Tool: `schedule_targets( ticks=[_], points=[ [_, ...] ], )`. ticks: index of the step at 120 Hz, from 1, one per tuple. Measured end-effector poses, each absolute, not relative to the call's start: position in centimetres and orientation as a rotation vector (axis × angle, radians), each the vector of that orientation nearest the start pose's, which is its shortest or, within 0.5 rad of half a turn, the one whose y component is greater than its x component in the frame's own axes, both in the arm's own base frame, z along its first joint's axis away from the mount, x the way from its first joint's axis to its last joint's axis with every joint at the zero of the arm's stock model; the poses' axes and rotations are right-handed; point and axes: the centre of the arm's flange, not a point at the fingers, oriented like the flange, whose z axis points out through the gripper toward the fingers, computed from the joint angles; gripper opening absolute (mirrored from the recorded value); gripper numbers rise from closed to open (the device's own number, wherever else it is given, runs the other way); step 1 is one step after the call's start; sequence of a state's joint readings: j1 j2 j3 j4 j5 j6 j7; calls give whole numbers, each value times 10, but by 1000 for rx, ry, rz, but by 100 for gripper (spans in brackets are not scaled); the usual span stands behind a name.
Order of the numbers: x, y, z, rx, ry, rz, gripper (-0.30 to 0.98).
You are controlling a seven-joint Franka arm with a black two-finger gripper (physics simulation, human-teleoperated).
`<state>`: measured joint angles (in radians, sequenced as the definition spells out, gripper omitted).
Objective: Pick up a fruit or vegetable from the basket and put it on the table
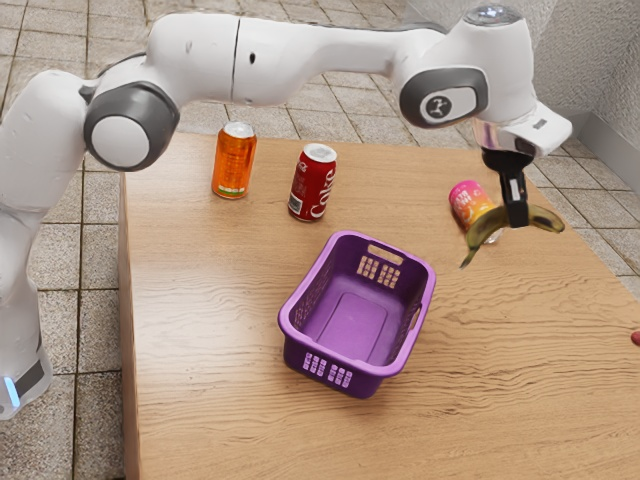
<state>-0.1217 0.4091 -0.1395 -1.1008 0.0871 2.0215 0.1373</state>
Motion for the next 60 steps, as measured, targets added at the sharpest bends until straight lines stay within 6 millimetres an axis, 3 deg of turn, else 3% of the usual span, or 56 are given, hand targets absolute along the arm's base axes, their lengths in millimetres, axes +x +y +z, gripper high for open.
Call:
schedule_targets(
  ticks=[8,21,39,50,60],
  points=[
    [712,-167,629,-2992,630,-818,19],
    [751,-183,558,-3027,668,-789,19],
    [774,-190,498,-3049,685,-787,19],
    [778,-193,484,-3049,693,-803,20],
    [780,-193,480,-3082,676,-823,41]
  ],
)
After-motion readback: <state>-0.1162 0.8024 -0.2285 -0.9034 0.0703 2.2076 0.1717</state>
